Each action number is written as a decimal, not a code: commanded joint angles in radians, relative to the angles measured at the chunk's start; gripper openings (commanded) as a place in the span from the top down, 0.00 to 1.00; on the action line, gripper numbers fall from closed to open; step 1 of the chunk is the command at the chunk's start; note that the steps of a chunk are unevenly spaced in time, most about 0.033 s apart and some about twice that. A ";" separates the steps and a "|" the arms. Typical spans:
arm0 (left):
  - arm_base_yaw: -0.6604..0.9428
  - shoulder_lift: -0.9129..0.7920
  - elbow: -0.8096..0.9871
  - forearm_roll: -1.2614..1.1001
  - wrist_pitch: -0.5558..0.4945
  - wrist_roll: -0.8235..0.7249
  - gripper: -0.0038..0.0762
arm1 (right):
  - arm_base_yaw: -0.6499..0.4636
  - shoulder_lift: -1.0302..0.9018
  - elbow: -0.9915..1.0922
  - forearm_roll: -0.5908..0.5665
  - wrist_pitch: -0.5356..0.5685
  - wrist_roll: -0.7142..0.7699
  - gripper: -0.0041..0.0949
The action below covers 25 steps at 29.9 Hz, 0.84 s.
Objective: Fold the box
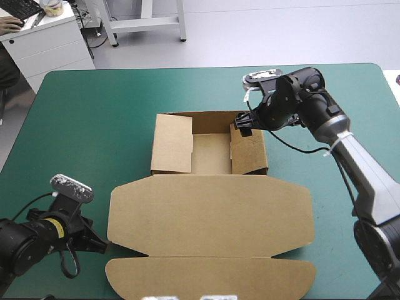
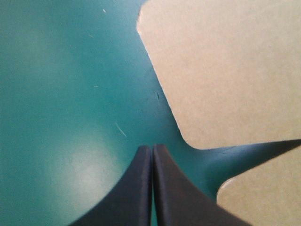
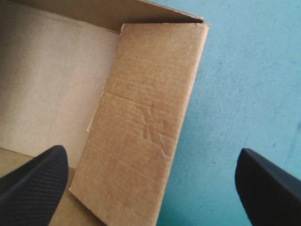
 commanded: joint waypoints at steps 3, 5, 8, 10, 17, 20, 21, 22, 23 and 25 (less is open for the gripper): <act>-0.005 -0.047 0.086 -0.012 -0.088 -0.025 0.96 | -0.003 0.058 -0.023 -0.014 -0.073 0.024 0.06; -0.005 -0.054 0.098 -0.012 -0.086 -0.032 0.96 | -0.003 0.093 -0.023 -0.015 -0.087 0.028 0.06; -0.005 -0.056 0.100 -0.012 -0.084 -0.055 0.96 | -0.003 0.136 -0.023 -0.018 -0.094 0.028 0.06; -0.005 -0.055 0.100 -0.012 -0.086 -0.058 0.96 | -0.003 0.160 -0.023 -0.018 -0.095 0.028 0.06; -0.005 -0.055 0.100 -0.012 -0.086 -0.058 0.96 | -0.003 0.197 -0.023 -0.018 -0.096 0.036 0.28; -0.005 -0.055 0.100 -0.008 -0.087 -0.058 0.96 | -0.003 0.197 -0.023 -0.018 -0.097 0.035 0.51; -0.005 -0.055 0.100 -0.005 -0.090 -0.058 0.96 | -0.003 0.197 -0.023 -0.018 -0.097 0.035 0.57; -0.005 -0.055 0.100 -0.003 -0.092 -0.058 0.96 | -0.003 0.197 -0.023 -0.018 -0.097 0.035 0.65; -0.005 -0.055 0.100 -0.003 -0.095 -0.058 0.96 | -0.003 0.197 -0.023 -0.018 -0.097 0.035 0.73; -0.005 -0.055 0.100 -0.003 -0.098 -0.058 0.96 | -0.003 0.197 -0.023 -0.018 -0.097 0.035 0.87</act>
